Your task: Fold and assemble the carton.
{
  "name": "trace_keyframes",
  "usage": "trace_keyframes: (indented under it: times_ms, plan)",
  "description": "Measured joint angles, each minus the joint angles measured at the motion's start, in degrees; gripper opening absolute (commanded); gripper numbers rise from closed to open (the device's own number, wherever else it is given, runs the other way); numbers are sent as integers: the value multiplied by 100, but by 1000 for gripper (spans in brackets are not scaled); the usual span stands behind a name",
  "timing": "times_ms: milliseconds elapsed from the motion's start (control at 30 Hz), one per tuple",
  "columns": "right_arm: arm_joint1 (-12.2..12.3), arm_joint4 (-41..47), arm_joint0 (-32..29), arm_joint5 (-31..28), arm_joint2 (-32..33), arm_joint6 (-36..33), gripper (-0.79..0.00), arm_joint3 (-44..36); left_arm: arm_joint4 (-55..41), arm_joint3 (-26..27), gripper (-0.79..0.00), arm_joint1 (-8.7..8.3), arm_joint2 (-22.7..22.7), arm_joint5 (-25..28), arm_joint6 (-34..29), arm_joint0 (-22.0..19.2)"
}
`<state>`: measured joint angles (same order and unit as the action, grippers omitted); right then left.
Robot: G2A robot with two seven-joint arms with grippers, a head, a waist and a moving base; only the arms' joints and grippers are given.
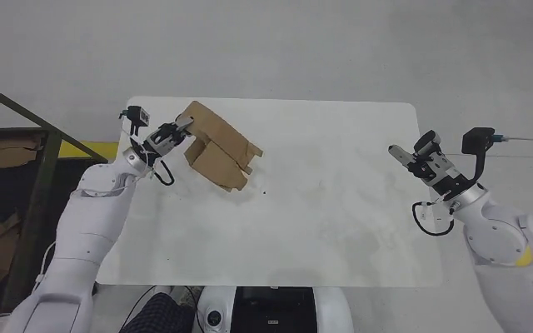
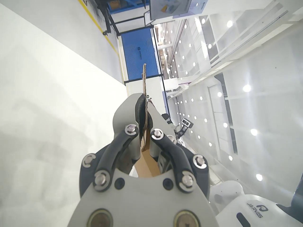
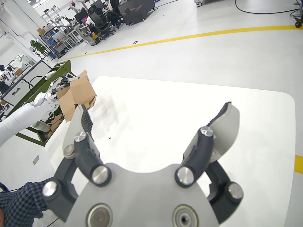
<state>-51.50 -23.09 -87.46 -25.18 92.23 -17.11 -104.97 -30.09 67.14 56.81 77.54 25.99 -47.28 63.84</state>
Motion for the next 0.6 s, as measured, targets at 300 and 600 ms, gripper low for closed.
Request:
trace_keyframes:
  times_ms: [300, 600]
  plan:
    - [0, 0, 0, 0, 0, 0, 0, 0, -31, 315, -785, 192, -740, -387, -164, -191]
    - [0, 0, 0, 0, 0, 0, 0, 0, 2, 495, -785, 408, -1404, -543, 60, -349]
